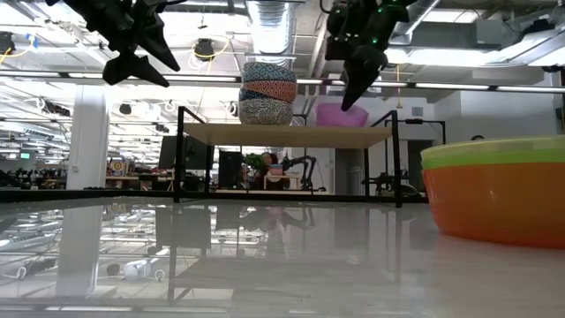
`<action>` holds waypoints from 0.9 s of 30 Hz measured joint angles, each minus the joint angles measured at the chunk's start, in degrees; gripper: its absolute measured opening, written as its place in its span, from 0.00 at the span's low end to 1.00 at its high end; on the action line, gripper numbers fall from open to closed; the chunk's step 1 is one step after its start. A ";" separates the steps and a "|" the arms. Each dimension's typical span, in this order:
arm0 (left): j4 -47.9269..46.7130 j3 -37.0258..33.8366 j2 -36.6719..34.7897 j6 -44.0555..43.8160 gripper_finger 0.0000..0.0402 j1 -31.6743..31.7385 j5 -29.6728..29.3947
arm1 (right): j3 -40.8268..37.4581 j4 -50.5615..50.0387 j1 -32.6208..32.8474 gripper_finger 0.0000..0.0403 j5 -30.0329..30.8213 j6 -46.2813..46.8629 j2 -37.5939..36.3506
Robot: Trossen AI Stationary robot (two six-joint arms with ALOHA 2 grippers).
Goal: Place and stack bowls onto a shelf
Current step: Put the violet bowl on the shelf, then stack the yellow bowl on top of the violet bowl on the shelf
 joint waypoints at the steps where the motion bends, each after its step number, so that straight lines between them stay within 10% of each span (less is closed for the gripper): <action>1: 0.00 0.00 0.00 -0.02 0.47 0.00 -0.01 | 0.51 -0.11 0.07 0.05 -0.02 -0.07 0.56; 14: 0.02 0.00 0.00 0.35 0.47 0.02 -0.37 | 2.16 -1.05 0.41 0.35 0.64 0.73 -1.52; 27: 0.02 0.00 0.00 1.38 0.47 0.02 0.93 | 4.46 -12.11 17.29 0.40 -1.50 28.93 -13.15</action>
